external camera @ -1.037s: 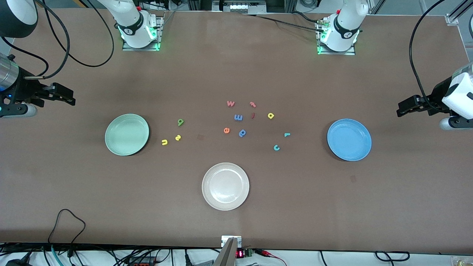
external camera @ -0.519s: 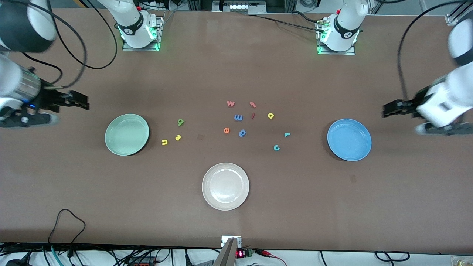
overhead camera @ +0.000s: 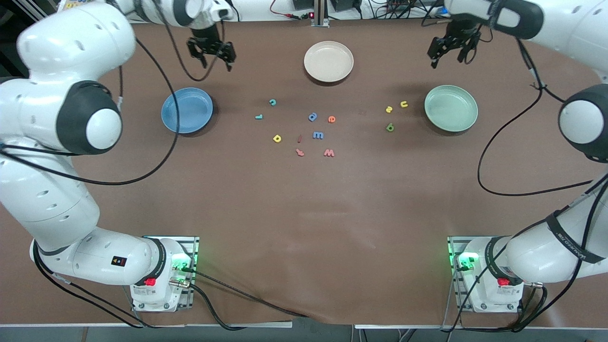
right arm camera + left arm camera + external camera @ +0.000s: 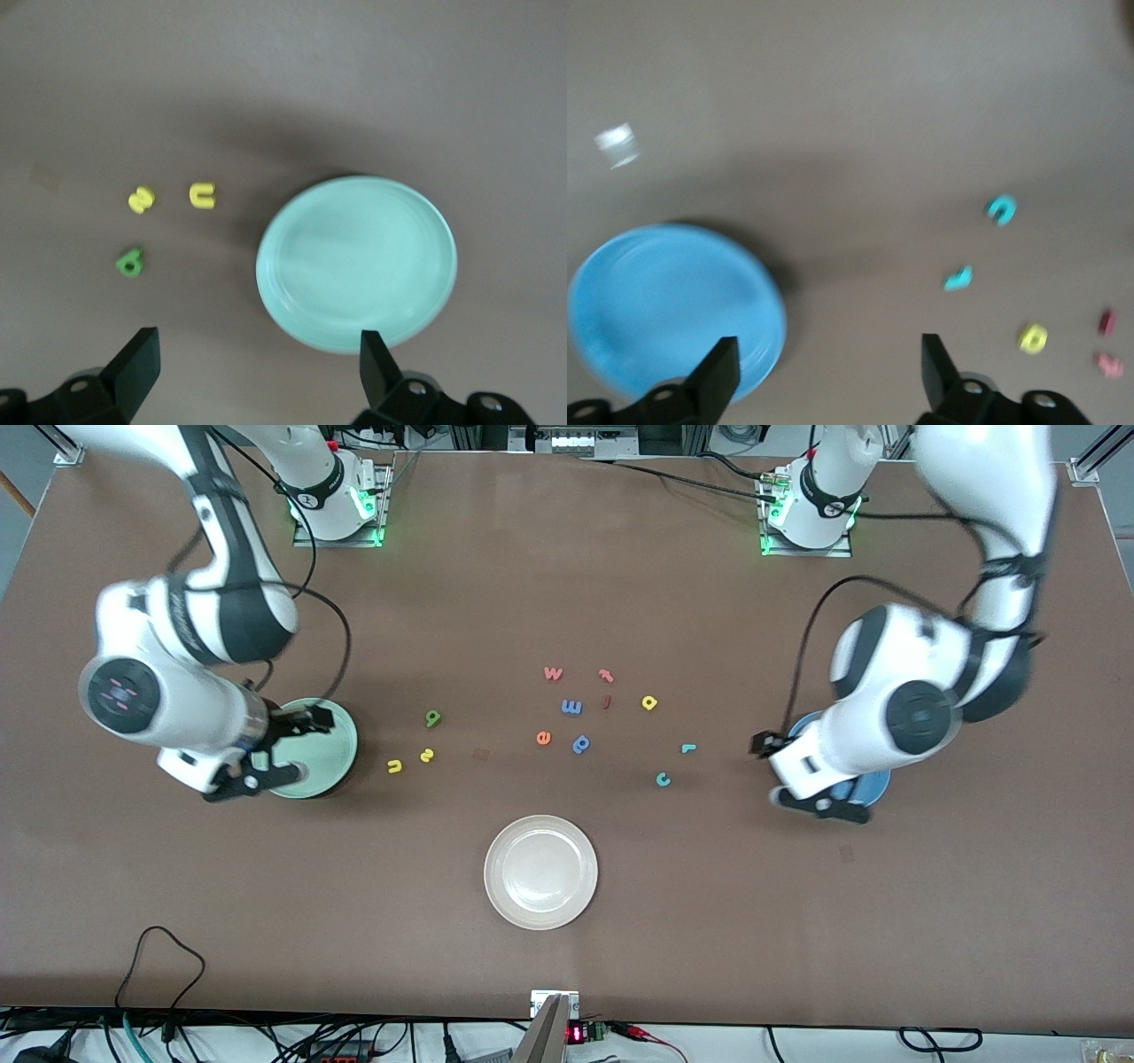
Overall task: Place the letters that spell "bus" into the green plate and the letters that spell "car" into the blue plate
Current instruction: 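Lower both grippers onto the yellow u and the teal c, then close both grippers on the yellow u and the teal c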
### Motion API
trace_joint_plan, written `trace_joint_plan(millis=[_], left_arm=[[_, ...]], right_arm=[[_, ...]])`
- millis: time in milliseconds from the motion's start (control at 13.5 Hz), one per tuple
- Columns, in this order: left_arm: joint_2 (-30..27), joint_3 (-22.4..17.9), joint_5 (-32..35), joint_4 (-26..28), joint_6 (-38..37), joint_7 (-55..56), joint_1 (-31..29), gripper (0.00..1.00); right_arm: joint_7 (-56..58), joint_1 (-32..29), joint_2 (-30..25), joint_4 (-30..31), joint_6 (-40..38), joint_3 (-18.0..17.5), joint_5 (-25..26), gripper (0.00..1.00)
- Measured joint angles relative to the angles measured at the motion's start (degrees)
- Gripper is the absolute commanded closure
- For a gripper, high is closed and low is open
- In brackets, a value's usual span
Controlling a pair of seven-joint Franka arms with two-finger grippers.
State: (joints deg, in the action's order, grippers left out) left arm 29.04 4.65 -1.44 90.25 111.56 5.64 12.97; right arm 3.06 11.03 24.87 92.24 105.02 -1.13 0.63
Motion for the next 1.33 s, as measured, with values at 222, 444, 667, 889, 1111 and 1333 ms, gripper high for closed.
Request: trace_joint_plan(millis=[222,444,667,889,1111,1333], left_arm=[[4.3,0.0,0.0,0.0,7.4,5.6,4.2,0.28],[9.1,0.0,0.0,-0.1,13.8,7.5,6.9,0.33],[12.3,0.1,0.0,-0.2,18.9,9.2,8.2,0.34],[13.3,0.1,0.0,-0.2,19.4,12.3,9.9,0.33],[14.2,0.1,0.0,-0.3,19.4,12.8,10.7,0.33],[14.8,0.1,0.0,-0.3,19.4,12.9,11.5,0.34]], right_arm=[[-1.2,1.7,3.2,1.4,6.9,0.0,0.0,0.0],[-2.6,3.4,4.5,6.7,17.3,0.0,0.0,0.0],[-4.0,4.5,5.8,9.6,22.2,0.0,0.0,0.07],[-5.4,6.4,6.6,9.8,24.4,0.0,0.0,0.35],[-5.5,6.7,8.4,9.8,27.1,0.2,0.1,0.4],[-5.5,6.7,9.2,10.8,30.2,0.3,0.7,0.4]])
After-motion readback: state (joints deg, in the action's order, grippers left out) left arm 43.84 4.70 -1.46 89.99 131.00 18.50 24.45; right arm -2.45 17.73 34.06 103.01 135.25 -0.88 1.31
